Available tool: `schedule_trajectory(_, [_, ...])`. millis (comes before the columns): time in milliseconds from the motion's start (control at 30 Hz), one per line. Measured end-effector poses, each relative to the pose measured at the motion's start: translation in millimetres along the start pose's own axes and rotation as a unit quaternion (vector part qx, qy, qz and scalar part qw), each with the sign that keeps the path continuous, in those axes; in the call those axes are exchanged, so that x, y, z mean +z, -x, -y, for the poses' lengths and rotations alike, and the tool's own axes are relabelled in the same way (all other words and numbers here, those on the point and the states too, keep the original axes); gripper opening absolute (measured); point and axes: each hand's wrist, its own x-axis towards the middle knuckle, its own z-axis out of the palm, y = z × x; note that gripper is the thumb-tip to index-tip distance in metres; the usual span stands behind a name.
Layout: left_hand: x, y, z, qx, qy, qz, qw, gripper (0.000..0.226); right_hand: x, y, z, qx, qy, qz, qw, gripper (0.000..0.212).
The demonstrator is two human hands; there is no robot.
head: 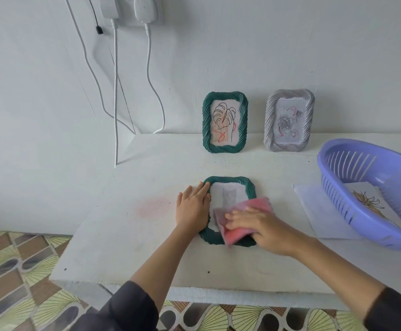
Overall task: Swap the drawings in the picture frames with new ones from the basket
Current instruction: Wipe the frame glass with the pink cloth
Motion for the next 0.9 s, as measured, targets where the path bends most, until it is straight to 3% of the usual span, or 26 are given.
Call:
schedule_trajectory(67, [0,0,0,0.001,-0.002,0.004,1.0,0.046,-10,9,-11,0.009,0.01,0.002,1.0,0.063])
schedule_trajectory(267, [-1,1,-2,-0.004,-0.004,0.011,1.0,0.046,-16,-46,-24,0.085,0.005,-0.093,0.992,0.052])
schedule_trajectory(500, [-3,2,-3,-0.011,0.0,0.015,1.0,0.047,2,-7,9,0.009,0.002,-0.022,1.0,0.059])
schedule_trajectory(600, [-4,2,-5,-0.011,0.01,0.013,1.0,0.047,-11,10,2,0.038,0.062,-0.01,0.997,0.062])
schedule_trajectory(667, [-6,3,-6,-0.016,0.023,0.02,0.999,0.047,-22,9,-3,0.09,0.09,-0.052,0.991,0.06])
schedule_trajectory(700, [-8,2,-6,-0.023,0.032,0.027,0.999,0.047,-28,8,-4,0.126,0.07,-0.085,0.986,0.057])
schedule_trajectory(767, [-12,-1,-8,-0.045,0.061,0.048,0.996,0.046,-42,5,-3,0.186,-0.078,-0.158,0.967,0.048])
schedule_trajectory(833, [-21,-1,-17,-0.081,0.112,0.053,0.989,0.046,-56,-1,4,0.192,-0.276,-0.242,0.91,0.037])
schedule_trajectory(900, [-32,4,-36,-0.103,0.185,0.002,0.977,0.048,-65,-10,13,0.187,-0.406,-0.319,0.835,0.037])
